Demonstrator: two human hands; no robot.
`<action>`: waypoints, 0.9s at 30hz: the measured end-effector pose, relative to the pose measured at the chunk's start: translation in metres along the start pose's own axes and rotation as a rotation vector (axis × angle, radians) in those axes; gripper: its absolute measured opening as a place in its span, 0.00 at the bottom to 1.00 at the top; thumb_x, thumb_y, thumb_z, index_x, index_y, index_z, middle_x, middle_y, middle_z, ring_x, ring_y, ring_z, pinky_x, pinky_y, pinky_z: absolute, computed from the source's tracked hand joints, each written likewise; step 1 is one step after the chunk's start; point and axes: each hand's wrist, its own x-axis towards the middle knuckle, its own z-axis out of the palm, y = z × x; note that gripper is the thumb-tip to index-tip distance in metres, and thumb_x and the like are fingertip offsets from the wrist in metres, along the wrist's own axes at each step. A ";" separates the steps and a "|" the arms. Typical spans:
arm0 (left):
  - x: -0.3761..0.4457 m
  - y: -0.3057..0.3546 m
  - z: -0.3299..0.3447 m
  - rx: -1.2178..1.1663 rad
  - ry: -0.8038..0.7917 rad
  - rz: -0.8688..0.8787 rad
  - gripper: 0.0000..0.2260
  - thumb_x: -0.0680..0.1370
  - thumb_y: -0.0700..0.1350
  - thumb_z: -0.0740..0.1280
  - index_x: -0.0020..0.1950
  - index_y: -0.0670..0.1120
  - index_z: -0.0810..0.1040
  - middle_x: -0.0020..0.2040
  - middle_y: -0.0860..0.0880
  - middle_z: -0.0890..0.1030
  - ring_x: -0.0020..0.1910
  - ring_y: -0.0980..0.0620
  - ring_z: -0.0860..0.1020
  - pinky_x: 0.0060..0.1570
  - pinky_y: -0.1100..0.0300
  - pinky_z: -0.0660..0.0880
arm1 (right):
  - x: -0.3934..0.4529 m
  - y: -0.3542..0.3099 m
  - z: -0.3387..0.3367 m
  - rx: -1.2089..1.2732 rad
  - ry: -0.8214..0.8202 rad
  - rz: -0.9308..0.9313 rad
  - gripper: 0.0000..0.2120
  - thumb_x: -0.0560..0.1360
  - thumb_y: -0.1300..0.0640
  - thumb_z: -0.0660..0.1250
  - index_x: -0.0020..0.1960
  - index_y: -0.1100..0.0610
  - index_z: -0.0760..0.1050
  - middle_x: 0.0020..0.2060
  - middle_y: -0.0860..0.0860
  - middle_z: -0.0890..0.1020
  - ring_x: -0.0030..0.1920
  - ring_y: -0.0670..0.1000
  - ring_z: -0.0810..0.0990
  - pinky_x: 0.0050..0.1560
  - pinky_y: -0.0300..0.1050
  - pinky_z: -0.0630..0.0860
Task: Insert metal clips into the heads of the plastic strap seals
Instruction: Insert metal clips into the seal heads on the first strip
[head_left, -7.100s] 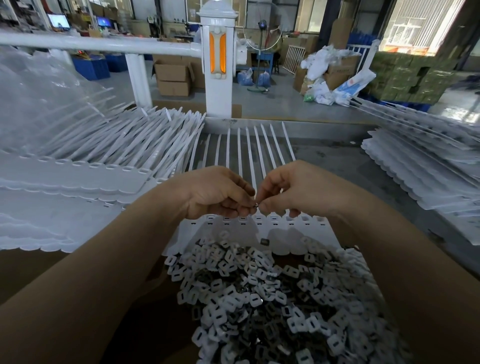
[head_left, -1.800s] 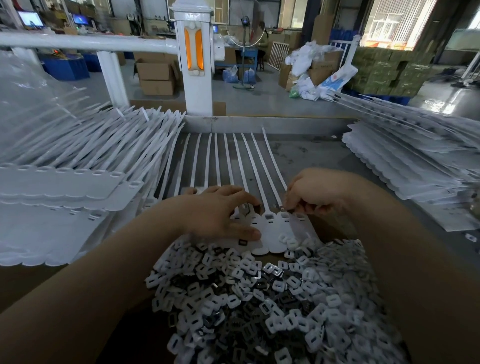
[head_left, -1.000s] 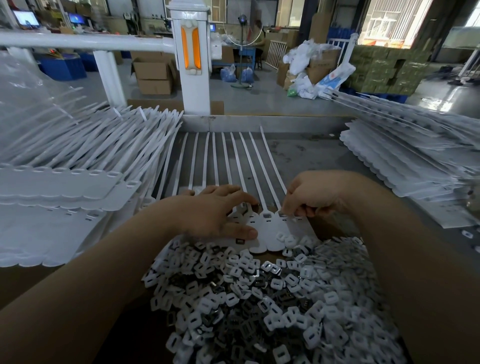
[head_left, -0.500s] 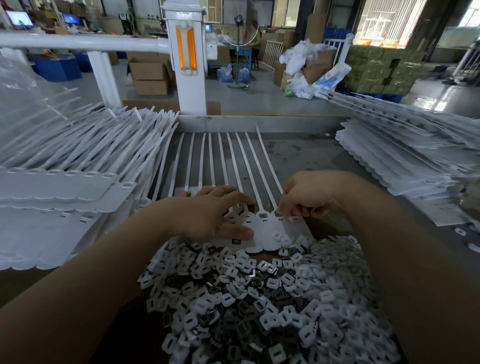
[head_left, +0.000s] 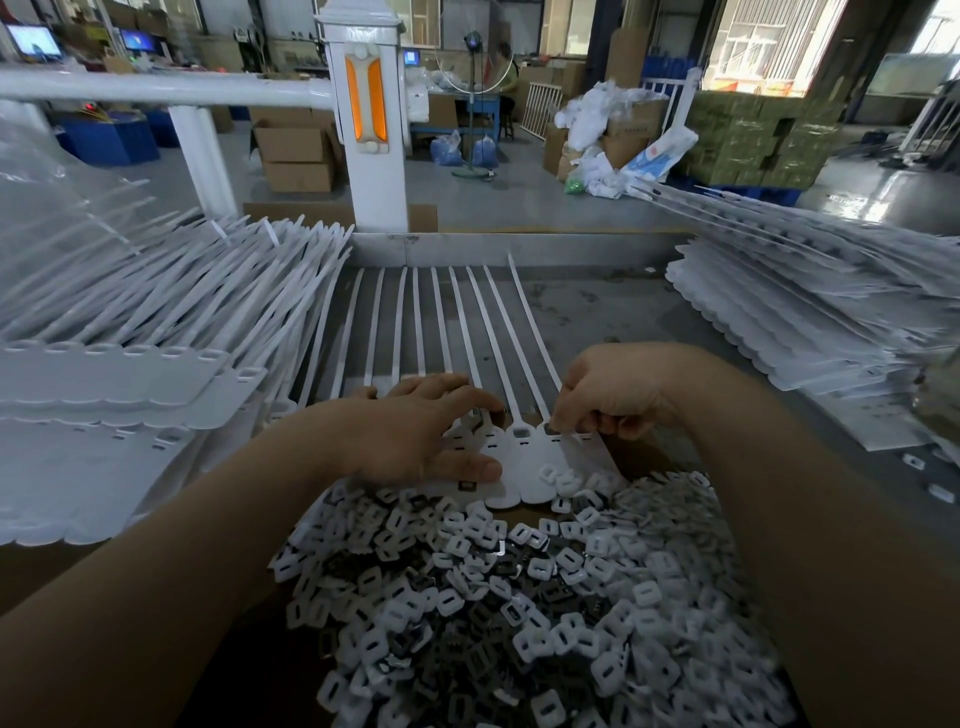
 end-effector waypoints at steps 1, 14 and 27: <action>0.000 0.000 0.000 0.003 0.000 0.000 0.35 0.67 0.75 0.53 0.73 0.70 0.53 0.79 0.61 0.45 0.79 0.53 0.45 0.73 0.33 0.45 | 0.000 0.000 0.000 -0.005 0.001 -0.002 0.06 0.72 0.64 0.72 0.39 0.61 0.76 0.22 0.50 0.72 0.20 0.45 0.65 0.21 0.33 0.62; 0.001 -0.001 0.001 0.016 -0.013 0.009 0.35 0.68 0.75 0.52 0.73 0.70 0.51 0.79 0.60 0.43 0.79 0.53 0.43 0.73 0.34 0.44 | 0.001 0.002 -0.001 -0.018 -0.011 0.003 0.09 0.74 0.60 0.70 0.37 0.59 0.74 0.21 0.49 0.71 0.21 0.46 0.64 0.21 0.33 0.61; 0.001 0.000 0.000 0.013 -0.022 0.007 0.35 0.68 0.74 0.52 0.74 0.70 0.51 0.79 0.60 0.43 0.79 0.53 0.42 0.73 0.34 0.44 | 0.000 0.000 -0.003 -0.055 -0.015 -0.019 0.03 0.73 0.61 0.69 0.42 0.61 0.77 0.25 0.50 0.73 0.23 0.47 0.66 0.21 0.34 0.62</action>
